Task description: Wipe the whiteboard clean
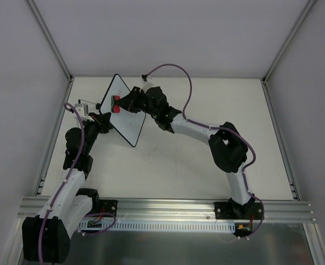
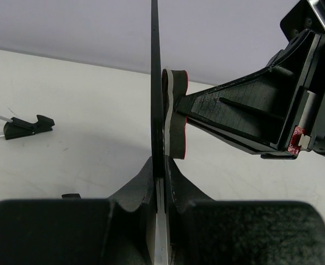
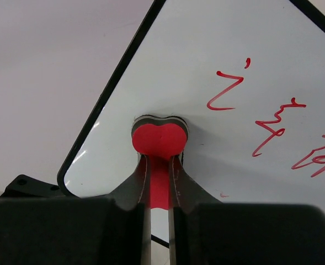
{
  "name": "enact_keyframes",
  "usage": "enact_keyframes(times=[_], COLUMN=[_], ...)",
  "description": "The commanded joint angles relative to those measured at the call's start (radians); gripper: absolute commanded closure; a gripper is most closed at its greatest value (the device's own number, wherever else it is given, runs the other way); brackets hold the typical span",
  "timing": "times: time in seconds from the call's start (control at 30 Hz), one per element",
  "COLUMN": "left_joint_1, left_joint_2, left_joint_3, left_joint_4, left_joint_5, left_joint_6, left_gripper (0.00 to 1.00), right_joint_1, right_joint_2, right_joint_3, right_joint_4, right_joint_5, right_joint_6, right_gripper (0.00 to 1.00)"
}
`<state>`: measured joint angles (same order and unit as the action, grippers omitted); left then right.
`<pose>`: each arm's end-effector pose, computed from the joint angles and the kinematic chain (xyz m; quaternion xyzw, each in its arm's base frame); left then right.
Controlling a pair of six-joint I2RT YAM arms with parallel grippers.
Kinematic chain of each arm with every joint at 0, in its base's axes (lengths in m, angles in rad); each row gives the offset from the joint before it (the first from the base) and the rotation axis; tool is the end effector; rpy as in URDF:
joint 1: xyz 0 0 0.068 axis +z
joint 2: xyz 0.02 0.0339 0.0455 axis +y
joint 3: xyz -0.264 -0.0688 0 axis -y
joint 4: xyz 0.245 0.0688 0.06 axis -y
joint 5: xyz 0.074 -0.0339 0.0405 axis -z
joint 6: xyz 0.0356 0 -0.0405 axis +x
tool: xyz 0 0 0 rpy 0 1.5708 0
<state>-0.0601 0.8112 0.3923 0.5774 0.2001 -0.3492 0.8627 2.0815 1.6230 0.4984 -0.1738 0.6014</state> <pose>0.1932 -0.0187 0.2773 -0.0178 0.6499 -0.2173 0.7281 0.3233 0.3870 0.2935 -0.1520 0.6762 0.5249 0.4941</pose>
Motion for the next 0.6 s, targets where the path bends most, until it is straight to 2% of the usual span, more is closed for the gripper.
enact_keyframes(times=[0.0,0.13,0.37,0.57], left_joint_1=[-0.038,-0.041,-0.047,-0.053], left_joint_2=[0.009,0.022,0.028,0.034], left_joint_3=[0.000,0.008,0.022,0.020], left_joint_4=[-0.077,-0.077,-0.077,-0.077], left_joint_5=[0.130,0.130,0.150,0.154], left_joint_6=[0.024,0.021,0.015,0.007], left_gripper=[1.00,1.00,1.00,1.00], right_joint_1=[0.024,0.019,-0.030,-0.057], right_joint_2=[-0.047,-0.070,-0.106,-0.083], right_joint_3=[0.017,-0.066,-0.322,-0.442], right_joint_4=[0.057,0.058,0.094,0.126], right_joint_5=[-0.041,-0.013,0.020,0.049], right_joint_6=[-0.037,-0.037,0.004,0.034], right_gripper=[0.91,0.91,0.92,0.93])
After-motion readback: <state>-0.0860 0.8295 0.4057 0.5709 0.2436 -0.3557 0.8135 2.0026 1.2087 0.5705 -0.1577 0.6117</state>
